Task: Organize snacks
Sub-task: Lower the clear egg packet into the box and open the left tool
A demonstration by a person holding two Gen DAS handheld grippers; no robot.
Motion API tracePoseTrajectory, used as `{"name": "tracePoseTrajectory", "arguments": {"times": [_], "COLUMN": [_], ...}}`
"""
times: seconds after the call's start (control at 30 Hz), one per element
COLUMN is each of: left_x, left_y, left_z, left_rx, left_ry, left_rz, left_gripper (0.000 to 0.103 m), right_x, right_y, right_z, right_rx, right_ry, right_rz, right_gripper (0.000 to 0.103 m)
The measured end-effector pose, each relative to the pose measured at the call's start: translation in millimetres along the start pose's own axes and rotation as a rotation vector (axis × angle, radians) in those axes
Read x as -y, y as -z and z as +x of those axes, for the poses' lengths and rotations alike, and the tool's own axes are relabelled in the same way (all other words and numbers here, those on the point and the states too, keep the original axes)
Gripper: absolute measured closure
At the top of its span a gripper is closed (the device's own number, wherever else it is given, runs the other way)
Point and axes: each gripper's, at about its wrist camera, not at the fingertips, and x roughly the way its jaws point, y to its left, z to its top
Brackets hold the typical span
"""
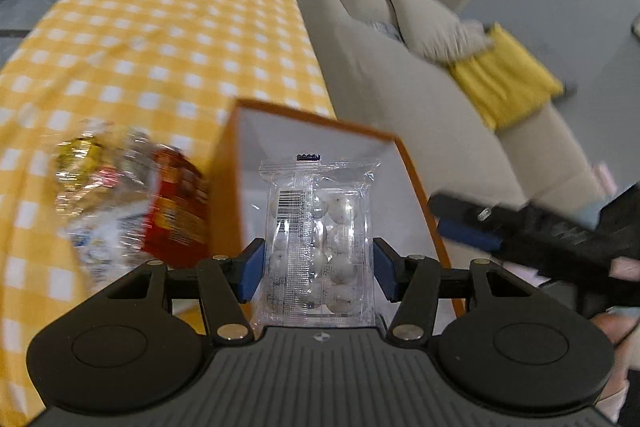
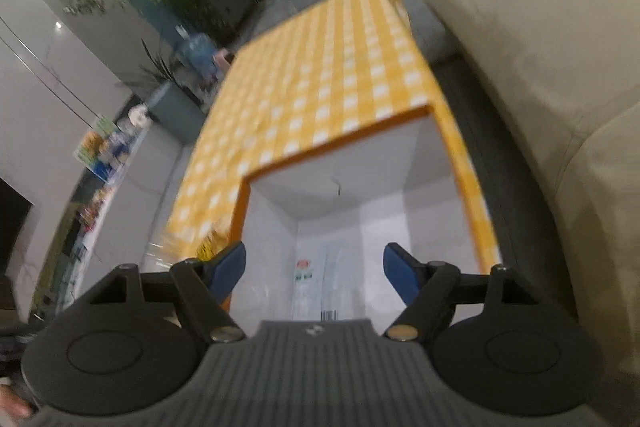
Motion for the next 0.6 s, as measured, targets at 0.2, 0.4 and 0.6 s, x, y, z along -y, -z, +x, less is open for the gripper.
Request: {"name": "tracePoseTrajectory", "arguments": {"times": [0.2,0.4,0.6], "left_x": [36.0,44.6,40.6], "left_y": [3.7,15.6,26.1], "left_z": [70.2,124.2,142.0], "left_rx": [-0.111,-0.197,-0.201], "left_ry": [-0.116,-0.254,-0.35], "left_rz": [0.043,0.063,0.076], "left_gripper": [0.039,0.039,0.038], "right_x": [22.4,38.8,43.6], "right_y": [0.0,0.0,2.5], "right_z": [-18.7,-24.7,-17.6], "right_rx": [0.032,0.03,-0.014], "right_ry": [-0.077,-0.092,-0.061], "right_rz": [0.05,0.104,0.082], "right_gripper": [0.028,0.028,0.028]}}
